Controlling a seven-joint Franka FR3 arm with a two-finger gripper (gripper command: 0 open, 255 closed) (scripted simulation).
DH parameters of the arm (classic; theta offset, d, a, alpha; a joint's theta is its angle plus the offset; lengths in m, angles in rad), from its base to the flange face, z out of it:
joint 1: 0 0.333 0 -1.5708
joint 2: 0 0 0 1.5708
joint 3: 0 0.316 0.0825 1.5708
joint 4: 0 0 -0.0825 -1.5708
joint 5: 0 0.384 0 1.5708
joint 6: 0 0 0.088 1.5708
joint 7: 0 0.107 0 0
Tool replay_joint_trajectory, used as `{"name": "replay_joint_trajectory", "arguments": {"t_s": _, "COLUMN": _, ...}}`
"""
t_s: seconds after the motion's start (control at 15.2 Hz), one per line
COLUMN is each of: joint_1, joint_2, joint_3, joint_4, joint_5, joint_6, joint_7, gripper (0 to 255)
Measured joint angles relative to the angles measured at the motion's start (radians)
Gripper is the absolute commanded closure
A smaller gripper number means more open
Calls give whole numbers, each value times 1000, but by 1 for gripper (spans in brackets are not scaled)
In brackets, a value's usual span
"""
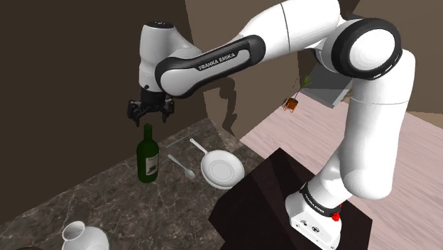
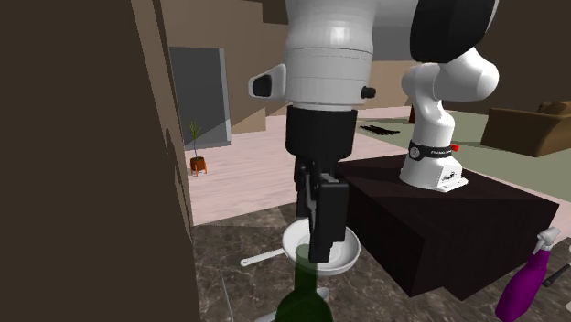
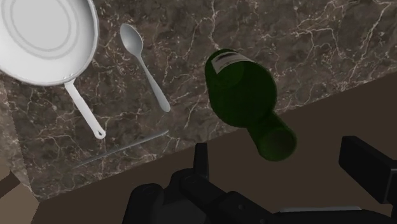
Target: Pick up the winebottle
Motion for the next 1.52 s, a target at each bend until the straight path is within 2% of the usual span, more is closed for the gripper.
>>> {"name": "replay_joint_trajectory", "arguments": {"t_s": 0.13, "joint_1": 16, "joint_2": 43, "joint_3": -8, "joint_4": 31, "joint_5": -16, "joint_6": 10, "joint_7": 15, "gripper": 0}}
{"name": "replay_joint_trajectory", "arguments": {"t_s": 0.53, "joint_1": 26, "joint_2": 91, "joint_3": -22, "joint_4": 23, "joint_5": -37, "joint_6": 64, "joint_7": 29, "gripper": 0}}
{"name": "replay_joint_trajectory", "arguments": {"t_s": 0.59, "joint_1": 27, "joint_2": 94, "joint_3": -23, "joint_4": 22, "joint_5": -38, "joint_6": 68, "joint_7": 30, "gripper": 255}}
{"name": "replay_joint_trajectory", "arguments": {"t_s": 1.25, "joint_1": 28, "joint_2": 97, "joint_3": -24, "joint_4": 23, "joint_5": -40, "joint_6": 72, "joint_7": 31, "gripper": 255}}
{"name": "replay_joint_trajectory", "arguments": {"t_s": 1.52, "joint_1": 21, "joint_2": 74, "joint_3": -18, "joint_4": 27, "joint_5": -30, "joint_6": 44, "joint_7": 22, "gripper": 255}}
